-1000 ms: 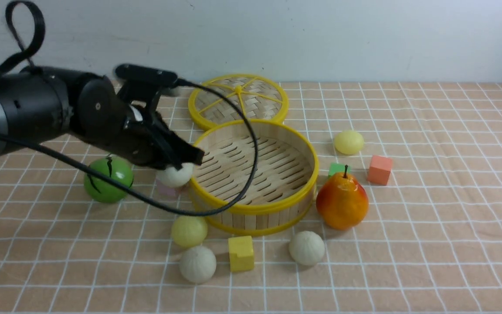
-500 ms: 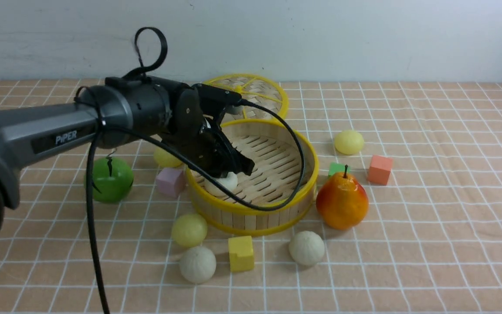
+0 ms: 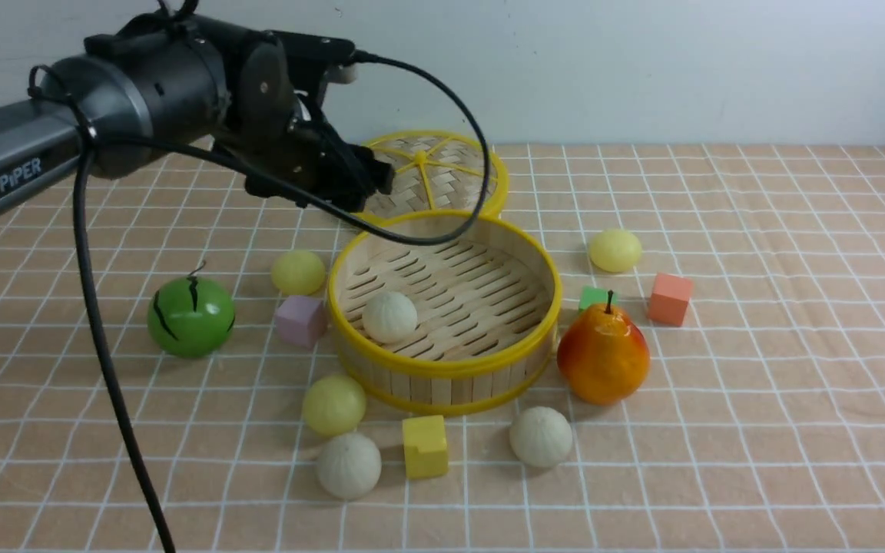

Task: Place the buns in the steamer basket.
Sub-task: Use the left arm to grab a steamed stuffed bun

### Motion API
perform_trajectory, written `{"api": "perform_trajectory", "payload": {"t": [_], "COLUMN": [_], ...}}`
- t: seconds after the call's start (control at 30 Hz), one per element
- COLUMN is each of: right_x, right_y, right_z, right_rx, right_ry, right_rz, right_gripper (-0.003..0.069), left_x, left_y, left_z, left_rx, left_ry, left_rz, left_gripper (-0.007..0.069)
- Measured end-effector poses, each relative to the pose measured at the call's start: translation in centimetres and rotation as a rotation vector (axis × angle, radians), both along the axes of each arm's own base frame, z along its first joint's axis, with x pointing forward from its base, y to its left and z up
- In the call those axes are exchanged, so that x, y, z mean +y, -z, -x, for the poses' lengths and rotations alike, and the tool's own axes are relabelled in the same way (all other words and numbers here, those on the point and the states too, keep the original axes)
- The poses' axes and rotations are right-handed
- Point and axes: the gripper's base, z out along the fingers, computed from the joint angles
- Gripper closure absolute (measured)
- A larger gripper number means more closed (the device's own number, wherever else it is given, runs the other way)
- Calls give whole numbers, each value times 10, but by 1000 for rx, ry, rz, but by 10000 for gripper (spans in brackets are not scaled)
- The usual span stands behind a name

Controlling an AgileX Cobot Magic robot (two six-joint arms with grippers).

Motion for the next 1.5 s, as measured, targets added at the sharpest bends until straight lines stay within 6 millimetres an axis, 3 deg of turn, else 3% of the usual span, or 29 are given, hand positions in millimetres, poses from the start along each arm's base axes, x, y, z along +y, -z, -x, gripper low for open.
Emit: {"api": "perform_trajectory", "payload": {"t": [0.07, 0.27, 0.5, 0.73, 0.87, 1.0, 1.1, 1.13, 1.2, 1.33, 1.5], "right_x": [0, 0, 0, 0, 0, 0, 0, 0, 0, 0, 0], "right_y": [0, 0, 0, 0, 0, 0, 0, 0, 0, 0, 0], "right_z": [0, 0, 0, 0, 0, 0, 0, 0, 0, 0, 0], "right_rx": [0, 0, 0, 0, 0, 0, 0, 0, 0, 0, 0], "right_ry": [0, 0, 0, 0, 0, 0, 0, 0, 0, 0, 0], "right_rz": [0, 0, 0, 0, 0, 0, 0, 0, 0, 0, 0], "right_gripper": [419, 419, 419, 419, 419, 419, 419, 419, 419, 419, 419], "left_x": [15, 29, 32, 31, 30, 30, 30, 30, 30, 31, 33], "left_y": [23, 63, 69, 91, 95, 95, 95, 95, 95, 94, 71], "left_z": [-13, -32, -43, -48, -49, -49, -50, -50, -50, -50, -44], "left_rx": [26, 57, 9, 31, 29, 29, 27, 27, 23, 20, 16], "left_ry": [-37, -70, -75, -72, -71, -70, -70, -70, -67, -60, -60], "left_rz": [-10, -18, -6, -11, -10, -11, -11, -11, -13, -34, -51], "left_gripper": [199, 237, 239, 250, 263, 342, 517, 529, 627, 638, 638]}}
